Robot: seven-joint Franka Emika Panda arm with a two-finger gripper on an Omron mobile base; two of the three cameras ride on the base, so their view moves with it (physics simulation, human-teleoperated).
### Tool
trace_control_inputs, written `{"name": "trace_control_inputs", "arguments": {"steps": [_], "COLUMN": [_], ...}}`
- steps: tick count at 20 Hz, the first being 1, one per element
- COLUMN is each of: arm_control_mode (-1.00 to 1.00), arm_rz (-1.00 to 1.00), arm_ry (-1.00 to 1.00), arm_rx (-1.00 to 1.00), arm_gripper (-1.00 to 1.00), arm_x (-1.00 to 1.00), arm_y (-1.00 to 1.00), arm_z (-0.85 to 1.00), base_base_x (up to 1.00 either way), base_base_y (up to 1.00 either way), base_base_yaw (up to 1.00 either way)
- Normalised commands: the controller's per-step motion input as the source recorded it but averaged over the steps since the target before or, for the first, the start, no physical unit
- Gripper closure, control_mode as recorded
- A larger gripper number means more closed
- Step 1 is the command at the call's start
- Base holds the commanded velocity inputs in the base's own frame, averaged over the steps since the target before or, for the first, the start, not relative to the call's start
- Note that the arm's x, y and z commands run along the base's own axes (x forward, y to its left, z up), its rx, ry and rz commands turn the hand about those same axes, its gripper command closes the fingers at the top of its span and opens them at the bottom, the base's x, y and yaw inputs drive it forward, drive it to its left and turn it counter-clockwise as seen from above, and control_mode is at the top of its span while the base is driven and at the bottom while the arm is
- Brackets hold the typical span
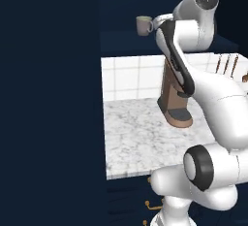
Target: Gather all objects into one cabinet and sort the glasses and bowls to opposite sides.
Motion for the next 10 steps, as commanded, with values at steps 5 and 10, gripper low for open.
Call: {"name": "trace_control_inputs", "arguments": {"steps": [5, 10], "arm_control_mode": [-1.0, -1.0], "arm_rz": [0.0, 0.0], "arm_ry": [0.01, 0.05], "arm_rx": [0.03, 0.0], "arm_gripper": [-1.0, -1.0], "arm_x": [0.98, 0.61], "arm_y": [0.1, 0.14], "arm_z": [-0.04, -0.04], "base_base_x": [0.0, 0.0], "base_base_y": [0.0, 0.0], "base_base_yaw": [0.0, 0.0]}}
